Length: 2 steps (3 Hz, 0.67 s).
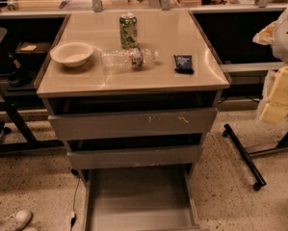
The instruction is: Place water bottle into bottom drawer
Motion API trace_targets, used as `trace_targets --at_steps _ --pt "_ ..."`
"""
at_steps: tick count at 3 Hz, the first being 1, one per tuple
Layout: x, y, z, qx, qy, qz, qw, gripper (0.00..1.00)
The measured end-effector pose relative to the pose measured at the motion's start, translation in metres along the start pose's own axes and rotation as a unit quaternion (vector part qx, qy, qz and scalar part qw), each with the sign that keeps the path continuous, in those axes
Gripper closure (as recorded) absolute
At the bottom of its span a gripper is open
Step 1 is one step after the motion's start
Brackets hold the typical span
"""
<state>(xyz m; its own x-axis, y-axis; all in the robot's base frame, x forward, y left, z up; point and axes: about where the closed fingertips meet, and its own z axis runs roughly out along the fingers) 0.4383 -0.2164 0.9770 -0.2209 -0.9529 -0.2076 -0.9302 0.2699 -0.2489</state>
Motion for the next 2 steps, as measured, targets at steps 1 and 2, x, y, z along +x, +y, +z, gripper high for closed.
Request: trace_targets --at_steps 1,2 --pt "0.0000 0.0000 0.0000 0.000 0.000 0.000 1.0000 0.00" --pt "-0.0027 -0.0028 -0.0008 0.006 0.006 -0.001 1.0000 0.00"
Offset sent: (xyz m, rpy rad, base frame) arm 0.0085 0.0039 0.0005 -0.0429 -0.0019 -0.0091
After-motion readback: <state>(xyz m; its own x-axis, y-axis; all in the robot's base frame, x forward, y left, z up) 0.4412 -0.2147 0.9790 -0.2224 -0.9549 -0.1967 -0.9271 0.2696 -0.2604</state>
